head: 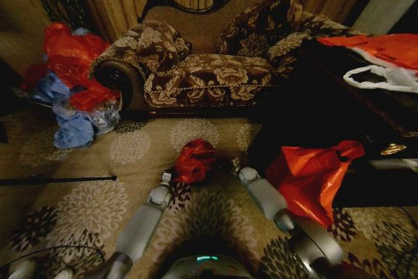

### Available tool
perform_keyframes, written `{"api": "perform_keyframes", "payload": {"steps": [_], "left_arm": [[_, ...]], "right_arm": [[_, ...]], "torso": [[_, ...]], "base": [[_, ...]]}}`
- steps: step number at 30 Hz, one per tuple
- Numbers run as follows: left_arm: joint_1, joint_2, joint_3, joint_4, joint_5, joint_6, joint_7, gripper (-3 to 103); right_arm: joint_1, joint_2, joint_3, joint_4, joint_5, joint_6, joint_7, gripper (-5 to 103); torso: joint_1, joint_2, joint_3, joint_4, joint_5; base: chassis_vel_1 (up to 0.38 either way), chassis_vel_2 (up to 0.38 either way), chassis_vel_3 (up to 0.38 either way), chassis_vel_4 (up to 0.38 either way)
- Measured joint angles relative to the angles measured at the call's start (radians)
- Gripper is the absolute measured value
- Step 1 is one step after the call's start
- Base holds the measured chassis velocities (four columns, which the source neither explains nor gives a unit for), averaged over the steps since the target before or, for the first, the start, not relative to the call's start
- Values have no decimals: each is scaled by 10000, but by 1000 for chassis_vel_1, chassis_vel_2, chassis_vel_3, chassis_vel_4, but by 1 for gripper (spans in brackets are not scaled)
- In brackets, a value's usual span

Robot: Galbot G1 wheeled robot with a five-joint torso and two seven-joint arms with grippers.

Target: Place a garbage bag over the trash bin.

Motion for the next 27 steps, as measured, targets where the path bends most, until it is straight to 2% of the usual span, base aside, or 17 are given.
{"api": "perform_keyframes", "payload": {"steps": [8,13,15,16,17,18,19,20,23,24,26,27], "left_arm": [[-115,-279,-83,770,1031,-620,-265,0],[144,-221,-25,174,794,-324,-609,2],[439,-93,-5,-437,577,-256,-742,13],[575,-25,-4,-691,524,-261,-801,13],[575,-25,-4,-691,524,-261,-801,13],[807,99,-23,-1147,487,-270,-889,24],[972,179,-56,-1419,476,-273,-941,24],[972,179,-56,-1419,476,-273,-941,24],[1581,417,-218,-2295,474,-279,-1131,40],[1581,417,-218,-2295,474,-279,-1131,40],[2311,661,-325,-3189,447,-261,-1211,51],[2311,661,-325,-3189,447,-261,-1211,51]], "right_arm": [[-339,-28,80,180,4,369,509,0],[-703,-478,-64,1202,224,-38,1127,-1],[-1030,-889,-140,1933,557,-226,1620,10],[-1185,-1069,-135,2224,670,-262,1763,15],[-1185,-1069,-135,2224,670,-262,1763,15],[-1463,-1351,-80,2712,879,-300,1987,20],[-1651,-1522,-7,3011,1007,-310,2110,26],[-1651,-1522,-7,3011,1007,-310,2110,26],[-2258,-1892,384,3790,1102,-143,2327,42],[-2258,-1892,384,3790,1102,-143,2327,42],[-2782,-2102,892,4258,1066,41,2405,53],[-2782,-2102,892,4258,1066,41,2405,53]], "torso": [[1,-1,2,2,0],[0,-1,2,1,0],[1,-2,2,0,3],[0,-2,1,1,-1],[0,-2,1,1,-1],[0,-2,1,0,1],[0,-2,1,-1,3],[0,-2,1,-1,3],[0,-2,0,-2,3],[0,-2,0,-2,3],[0,-2,0,2,1],[0,-2,0,2,1]], "base": [[0,0,0,0],[0,0,0,0],[0,0,0,0],[0,0,0,0],[0,0,0,0],[0,0,0,0],[0,0,0,0],[0,0,0,0],[0,0,0,0],[0,0,0,0],[0,0,0,0],[0,0,0,0]]}}
